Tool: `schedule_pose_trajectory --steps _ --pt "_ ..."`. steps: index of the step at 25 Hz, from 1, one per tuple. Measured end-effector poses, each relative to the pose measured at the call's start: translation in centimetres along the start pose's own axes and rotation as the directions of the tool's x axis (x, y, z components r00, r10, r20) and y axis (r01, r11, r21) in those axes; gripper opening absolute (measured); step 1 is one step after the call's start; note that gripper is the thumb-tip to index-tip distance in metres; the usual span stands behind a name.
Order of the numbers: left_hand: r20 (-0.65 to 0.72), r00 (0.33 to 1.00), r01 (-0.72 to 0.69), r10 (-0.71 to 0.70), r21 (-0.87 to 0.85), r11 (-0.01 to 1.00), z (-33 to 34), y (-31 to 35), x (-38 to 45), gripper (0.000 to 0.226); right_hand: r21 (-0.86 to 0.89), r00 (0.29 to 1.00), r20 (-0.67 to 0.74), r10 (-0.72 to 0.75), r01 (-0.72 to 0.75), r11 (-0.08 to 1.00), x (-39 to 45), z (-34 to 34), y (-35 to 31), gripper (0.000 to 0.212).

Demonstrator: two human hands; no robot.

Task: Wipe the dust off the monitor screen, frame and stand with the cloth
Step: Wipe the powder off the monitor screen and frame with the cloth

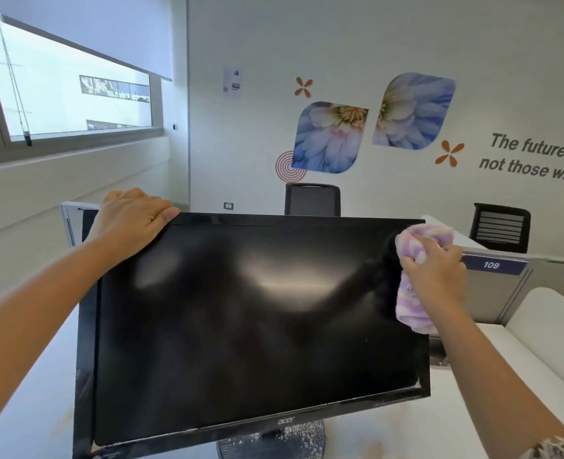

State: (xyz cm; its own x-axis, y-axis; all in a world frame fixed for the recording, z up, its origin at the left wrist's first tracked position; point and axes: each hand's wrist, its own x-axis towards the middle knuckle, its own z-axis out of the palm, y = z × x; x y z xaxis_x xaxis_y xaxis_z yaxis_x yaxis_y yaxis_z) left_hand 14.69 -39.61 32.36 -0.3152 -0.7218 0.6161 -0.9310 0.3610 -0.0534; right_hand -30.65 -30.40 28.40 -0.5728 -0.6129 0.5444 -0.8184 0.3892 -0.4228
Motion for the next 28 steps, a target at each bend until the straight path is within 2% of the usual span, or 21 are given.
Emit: schedule_pose_trajectory --steps 6,12,17,22,23,25,26,27,28 --pt "0.032 0.999 0.020 -0.021 0.005 1.000 -0.4 0.2 -0.2 0.047 -0.102 0.969 0.213 0.125 -0.106 0.989 -3.0 0.2 2.2 0.041" --pt "0.011 1.000 0.023 -0.023 -0.017 1.000 -0.5 0.4 -0.3 0.045 -0.075 0.930 0.360 0.072 -0.048 0.996 -8.5 1.9 7.3 0.040" --pt "0.019 0.999 0.031 -0.030 -0.045 0.998 -0.5 0.4 -0.5 0.043 -0.295 0.846 0.473 0.246 -0.111 0.949 -12.2 3.3 10.0 0.027" --pt "0.028 0.998 0.062 -0.061 -0.013 0.998 -0.8 0.8 -0.4 0.045 -0.287 0.802 0.491 0.340 -0.219 0.933 -14.0 3.7 9.1 0.027" --pt "0.036 0.997 0.068 -0.068 -0.011 0.998 -0.7 0.9 -0.5 0.045 -0.312 0.812 0.497 0.306 -0.162 0.936 -14.6 4.2 8.0 0.026" --pt "0.053 0.997 0.065 -0.063 -0.025 0.998 -0.9 1.0 -0.5 0.044 -0.340 0.852 0.504 0.141 0.046 0.939 -16.9 5.0 5.5 0.026" --pt "0.060 0.996 0.064 -0.062 -0.029 0.998 -1.0 0.9 -0.6 0.044 -0.288 0.843 0.535 0.056 0.119 0.950 -18.1 5.1 4.2 0.027" --pt "0.063 0.996 0.063 -0.061 -0.032 0.997 -1.0 0.7 -0.7 0.044 -0.191 0.802 0.598 -0.002 0.144 0.971 -18.9 4.6 3.4 0.027" --pt "0.066 0.996 0.065 -0.062 -0.036 0.997 -0.9 0.5 -0.8 0.044 -0.083 0.733 0.679 -0.023 0.108 0.991 -19.1 3.9 3.0 0.026"
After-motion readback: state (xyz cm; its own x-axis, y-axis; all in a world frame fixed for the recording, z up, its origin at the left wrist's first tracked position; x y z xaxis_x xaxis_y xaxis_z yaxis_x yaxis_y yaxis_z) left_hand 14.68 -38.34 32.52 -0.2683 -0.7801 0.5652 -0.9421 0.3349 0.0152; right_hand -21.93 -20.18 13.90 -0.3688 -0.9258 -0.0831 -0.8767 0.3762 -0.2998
